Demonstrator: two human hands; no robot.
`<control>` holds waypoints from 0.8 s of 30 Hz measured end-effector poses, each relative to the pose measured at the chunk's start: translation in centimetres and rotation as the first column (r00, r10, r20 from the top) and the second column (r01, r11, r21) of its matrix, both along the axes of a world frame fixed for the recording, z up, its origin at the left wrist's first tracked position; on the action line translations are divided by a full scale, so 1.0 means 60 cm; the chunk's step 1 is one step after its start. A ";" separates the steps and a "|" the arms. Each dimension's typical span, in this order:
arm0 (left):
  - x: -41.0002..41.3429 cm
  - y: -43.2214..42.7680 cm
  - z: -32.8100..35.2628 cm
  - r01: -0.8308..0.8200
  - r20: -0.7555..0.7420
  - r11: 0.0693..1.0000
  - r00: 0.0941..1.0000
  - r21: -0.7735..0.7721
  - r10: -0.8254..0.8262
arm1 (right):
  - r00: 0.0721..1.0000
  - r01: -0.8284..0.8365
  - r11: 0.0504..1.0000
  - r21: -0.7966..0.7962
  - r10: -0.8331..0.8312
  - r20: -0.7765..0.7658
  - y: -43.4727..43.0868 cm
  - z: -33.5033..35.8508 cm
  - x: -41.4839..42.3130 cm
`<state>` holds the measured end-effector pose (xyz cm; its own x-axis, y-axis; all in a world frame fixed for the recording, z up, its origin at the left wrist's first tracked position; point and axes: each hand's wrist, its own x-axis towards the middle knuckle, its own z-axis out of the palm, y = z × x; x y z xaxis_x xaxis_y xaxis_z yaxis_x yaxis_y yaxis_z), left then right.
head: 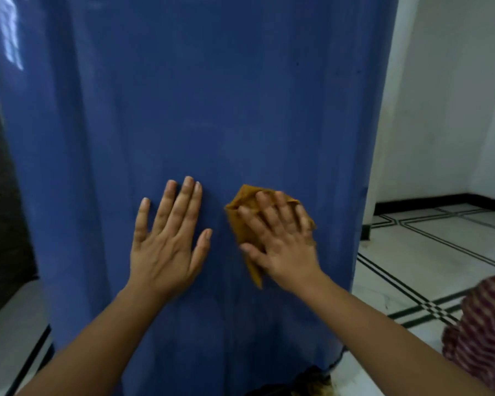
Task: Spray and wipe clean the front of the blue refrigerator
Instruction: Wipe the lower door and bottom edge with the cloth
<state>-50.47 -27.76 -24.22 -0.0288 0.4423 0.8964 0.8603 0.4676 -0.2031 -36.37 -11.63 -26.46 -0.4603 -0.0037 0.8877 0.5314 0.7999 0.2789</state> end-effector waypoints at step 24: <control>0.052 -0.044 0.194 0.333 0.643 0.646 0.137 0.686 -0.753 | 0.666 -0.733 0.374 -0.568 0.564 -0.488 -0.175 0.184 -0.014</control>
